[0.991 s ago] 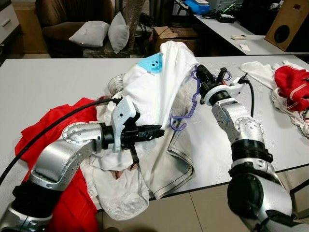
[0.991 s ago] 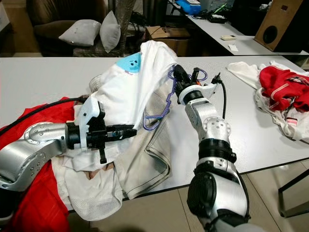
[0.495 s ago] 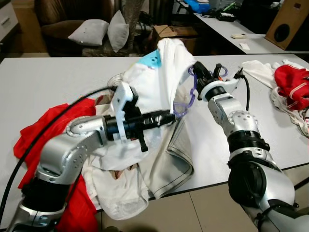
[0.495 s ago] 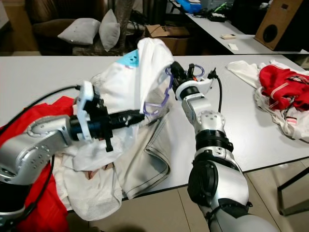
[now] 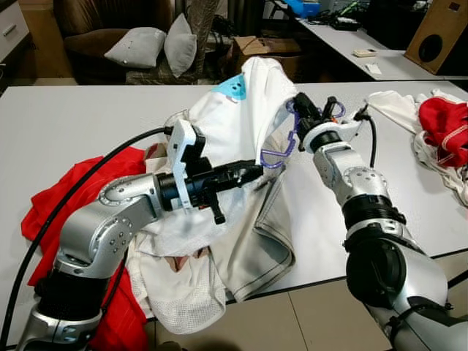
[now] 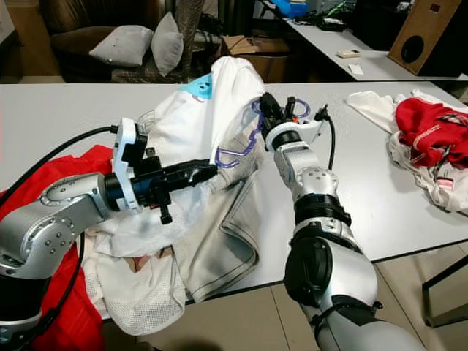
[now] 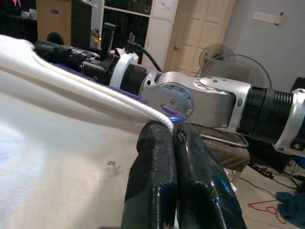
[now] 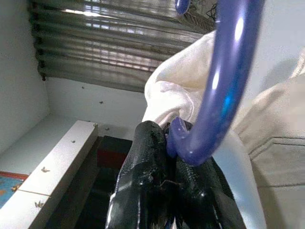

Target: Hang hanger

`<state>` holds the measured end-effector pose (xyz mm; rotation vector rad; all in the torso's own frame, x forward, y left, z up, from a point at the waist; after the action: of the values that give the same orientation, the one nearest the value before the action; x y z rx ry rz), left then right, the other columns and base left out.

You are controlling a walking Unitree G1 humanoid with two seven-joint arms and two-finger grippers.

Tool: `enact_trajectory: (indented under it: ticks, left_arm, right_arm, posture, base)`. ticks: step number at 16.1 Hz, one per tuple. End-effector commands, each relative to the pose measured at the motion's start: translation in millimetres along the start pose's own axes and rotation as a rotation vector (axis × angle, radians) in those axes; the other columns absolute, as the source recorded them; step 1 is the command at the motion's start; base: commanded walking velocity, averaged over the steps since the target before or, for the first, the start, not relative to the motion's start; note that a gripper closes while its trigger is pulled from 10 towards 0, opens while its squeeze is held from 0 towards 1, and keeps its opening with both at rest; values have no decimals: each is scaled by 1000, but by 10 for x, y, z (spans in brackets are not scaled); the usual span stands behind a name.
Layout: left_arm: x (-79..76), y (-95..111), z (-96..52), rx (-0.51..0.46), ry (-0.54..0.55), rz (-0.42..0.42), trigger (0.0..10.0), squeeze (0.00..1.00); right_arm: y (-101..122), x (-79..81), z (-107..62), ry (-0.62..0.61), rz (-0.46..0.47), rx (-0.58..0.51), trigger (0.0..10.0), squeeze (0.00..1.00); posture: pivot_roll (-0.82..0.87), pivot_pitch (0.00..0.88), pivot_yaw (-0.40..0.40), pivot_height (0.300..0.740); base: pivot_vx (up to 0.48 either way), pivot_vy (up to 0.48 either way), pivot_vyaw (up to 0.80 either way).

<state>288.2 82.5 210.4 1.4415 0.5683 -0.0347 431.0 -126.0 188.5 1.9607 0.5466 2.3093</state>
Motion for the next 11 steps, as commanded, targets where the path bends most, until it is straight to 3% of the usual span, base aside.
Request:
enact_trajectory:
  ticks: [1,3,6,8,11]
  left_arm:
    - [-140,-4,33,12,-83,6,0,0]
    - [-70,-107,-24,71,-44,9,0,0]
    - [-6,-124,-95,79,-17,6,0,0]
    - [-48,-94,-89,66,-37,4,0,0]
    - [-290,-52,137,31,-162,-21,0,0]
  right_arm:
    - [146,76,28,14,-18,-53,10000,0]
    - [214,80,28,14,-7,-73,10000,0]
    - [279,75,15,16,-4,-83,10000,0]
    - [289,66,14,12,-15,-84,10000,0]
    - [176,52,56,-24,-46,-70,10000,0]
  posture:
    - [105,19,-78,740]
    - [108,18,-82,740]
    - [105,14,-82,740]
    - [105,13,-85,740]
    - [108,13,-93,740]
  base:
    - [0,0,0]
    - [0,0,0]
    - [0,0,0]
    - [0,0,0]
    - [0,0,0]
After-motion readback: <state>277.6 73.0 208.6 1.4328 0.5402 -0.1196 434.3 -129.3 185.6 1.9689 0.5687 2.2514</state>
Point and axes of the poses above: a point about 5 cm out from each wrist's last joint towards the gripper, its own z axis pointing out of the wrist towards the gripper, its own y axis along the axis of the wrist's last joint, x = y × z, the point moved 3 cm from there along z, pointing out of the wrist towards the gripper, and after that the axes turned 15 degrees about -z, right-handed, at the moved point
